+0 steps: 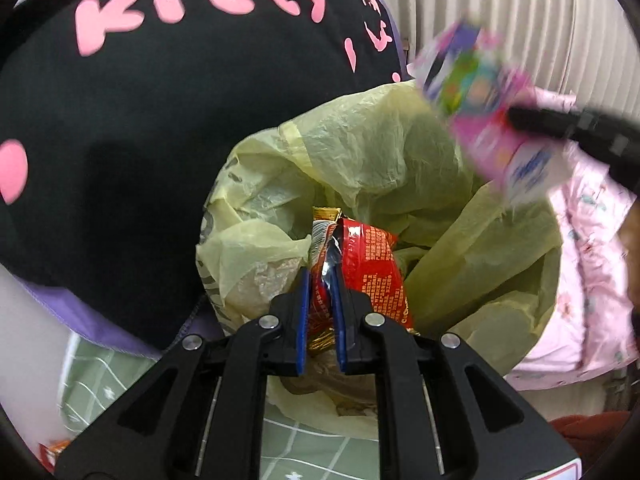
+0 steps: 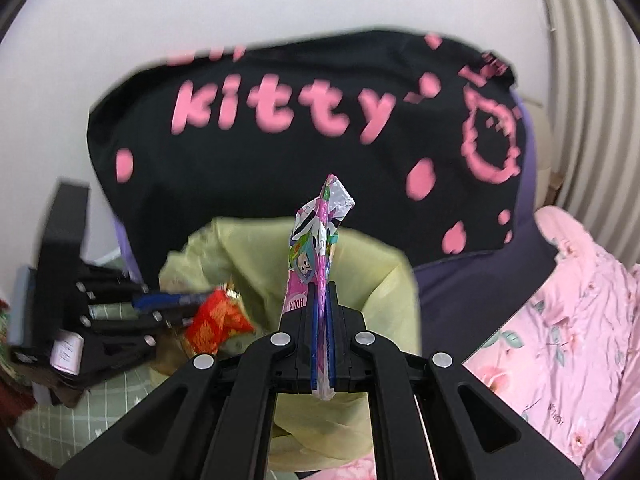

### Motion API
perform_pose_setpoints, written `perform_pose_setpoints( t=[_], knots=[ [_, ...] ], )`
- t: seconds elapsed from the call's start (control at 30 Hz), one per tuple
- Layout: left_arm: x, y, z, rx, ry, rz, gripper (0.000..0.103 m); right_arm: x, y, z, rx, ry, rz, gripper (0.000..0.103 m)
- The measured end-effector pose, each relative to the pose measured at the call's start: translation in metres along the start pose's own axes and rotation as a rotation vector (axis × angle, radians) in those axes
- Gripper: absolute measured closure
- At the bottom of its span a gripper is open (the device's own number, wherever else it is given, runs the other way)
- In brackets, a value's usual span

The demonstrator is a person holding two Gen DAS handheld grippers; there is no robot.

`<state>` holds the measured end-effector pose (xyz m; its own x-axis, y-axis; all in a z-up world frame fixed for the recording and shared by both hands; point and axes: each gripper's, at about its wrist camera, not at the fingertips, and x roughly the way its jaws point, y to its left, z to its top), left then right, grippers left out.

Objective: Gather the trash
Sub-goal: 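Carry both wrappers to the yellow bag bin and open both tools inside, then return both tools to the table and grasp a red wrapper with the left tool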

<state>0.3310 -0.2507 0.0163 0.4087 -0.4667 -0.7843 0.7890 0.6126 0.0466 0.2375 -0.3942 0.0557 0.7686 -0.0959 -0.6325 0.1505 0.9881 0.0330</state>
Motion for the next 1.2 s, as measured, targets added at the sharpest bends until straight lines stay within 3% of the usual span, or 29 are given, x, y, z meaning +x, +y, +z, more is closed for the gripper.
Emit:
perform_pose_setpoints(
  t=[0.17, 0.37, 0.57, 0.63, 0.67, 0.7, 0.9, 1.13, 1.2],
  knots=[
    [-0.007, 0.019, 0.0, -0.148, -0.029, -0.127, 0.091, 0.017, 0.006, -0.012, 0.009, 0.056, 0.028, 0.099],
    [-0.013, 0.018, 0.004, -0.189, -0.055, -0.157, 0.091, 0.011, 0.004, -0.02, 0.02, 0.062, 0.017, 0.098],
    [-0.033, 0.018, 0.003, -0.218, -0.113, -0.18, 0.075, 0.005, 0.003, -0.024, 0.024, 0.062, -0.023, 0.096],
    [-0.037, 0.022, 0.003, -0.258, -0.129, -0.202, 0.067, 0.003, 0.005, -0.025, 0.021, 0.064, -0.038, 0.085],
    [-0.043, 0.026, -0.001, -0.285, -0.142, -0.199, 0.065, 0.003, 0.005, -0.025, 0.022, 0.067, -0.044, 0.071],
    [-0.044, 0.028, -0.002, -0.299, -0.154, -0.188, 0.063, 0.002, 0.006, -0.026, 0.025, 0.066, -0.043, 0.064],
    [-0.083, 0.058, -0.045, -0.418, -0.235, -0.057, 0.06, -0.009, 0.021, -0.026, 0.026, 0.04, -0.048, 0.063],
    [-0.128, 0.093, -0.128, -0.537, -0.286, 0.151, 0.06, -0.019, 0.061, -0.019, 0.011, -0.036, 0.0, 0.061],
    [-0.141, 0.106, -0.153, -0.587, -0.295, 0.217, 0.06, -0.023, 0.077, -0.017, 0.006, -0.076, 0.045, 0.048]
  ],
)
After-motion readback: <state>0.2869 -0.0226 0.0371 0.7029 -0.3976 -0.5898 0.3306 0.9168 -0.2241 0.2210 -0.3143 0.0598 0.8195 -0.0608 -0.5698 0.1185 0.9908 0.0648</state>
